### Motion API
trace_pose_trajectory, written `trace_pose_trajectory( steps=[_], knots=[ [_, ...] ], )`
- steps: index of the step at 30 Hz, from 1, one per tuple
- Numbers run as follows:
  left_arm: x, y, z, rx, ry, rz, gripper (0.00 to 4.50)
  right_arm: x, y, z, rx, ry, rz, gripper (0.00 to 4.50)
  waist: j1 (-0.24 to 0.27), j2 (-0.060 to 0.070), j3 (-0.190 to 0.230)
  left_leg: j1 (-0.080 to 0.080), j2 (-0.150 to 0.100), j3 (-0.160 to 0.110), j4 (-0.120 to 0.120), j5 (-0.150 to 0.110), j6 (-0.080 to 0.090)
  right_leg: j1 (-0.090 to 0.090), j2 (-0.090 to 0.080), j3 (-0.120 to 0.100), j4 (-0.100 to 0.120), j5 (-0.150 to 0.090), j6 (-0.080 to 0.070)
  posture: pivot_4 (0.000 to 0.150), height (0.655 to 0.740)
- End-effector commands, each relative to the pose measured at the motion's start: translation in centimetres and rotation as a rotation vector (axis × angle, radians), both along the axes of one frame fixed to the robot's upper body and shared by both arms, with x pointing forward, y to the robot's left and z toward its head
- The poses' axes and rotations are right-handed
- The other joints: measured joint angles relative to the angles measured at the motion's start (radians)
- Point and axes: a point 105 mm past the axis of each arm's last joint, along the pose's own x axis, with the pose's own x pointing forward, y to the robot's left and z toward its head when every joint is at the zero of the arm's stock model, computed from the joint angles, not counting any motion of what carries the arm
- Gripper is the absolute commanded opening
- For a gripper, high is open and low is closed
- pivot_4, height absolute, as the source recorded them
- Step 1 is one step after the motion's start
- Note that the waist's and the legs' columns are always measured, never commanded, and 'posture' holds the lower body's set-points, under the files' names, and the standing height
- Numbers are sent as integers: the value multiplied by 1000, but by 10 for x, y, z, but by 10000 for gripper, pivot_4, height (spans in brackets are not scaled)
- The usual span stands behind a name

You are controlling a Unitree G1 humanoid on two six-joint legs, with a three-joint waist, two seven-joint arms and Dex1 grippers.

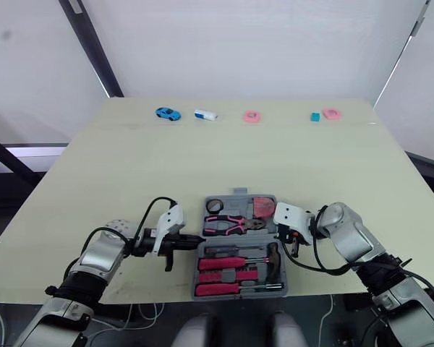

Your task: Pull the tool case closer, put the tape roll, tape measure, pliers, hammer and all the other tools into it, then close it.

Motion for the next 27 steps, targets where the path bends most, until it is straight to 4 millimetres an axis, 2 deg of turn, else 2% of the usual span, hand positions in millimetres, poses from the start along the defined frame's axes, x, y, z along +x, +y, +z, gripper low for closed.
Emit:
trace_pose_trajectory(
  steps=[1,11,27],
  knots=[
    [-5,-7,-3,-8,13,-31,836,-7,13,9,50,-3,57,121,0,0,0,0,0,0,0,0,0,0,0,0,0,0,0,1500,7400],
    [-1,-8,3,-5,2,-19,836,-8,14,8,54,-2,54,121,-1,0,0,0,0,0,7,0,0,0,0,0,6,0,0,1500,7400],
    [4,-10,8,-3,-22,6,836,5,12,12,57,-48,16,121,-1,0,0,0,0,-1,12,0,0,0,0,0,12,0,0,1500,7400]
  ],
)
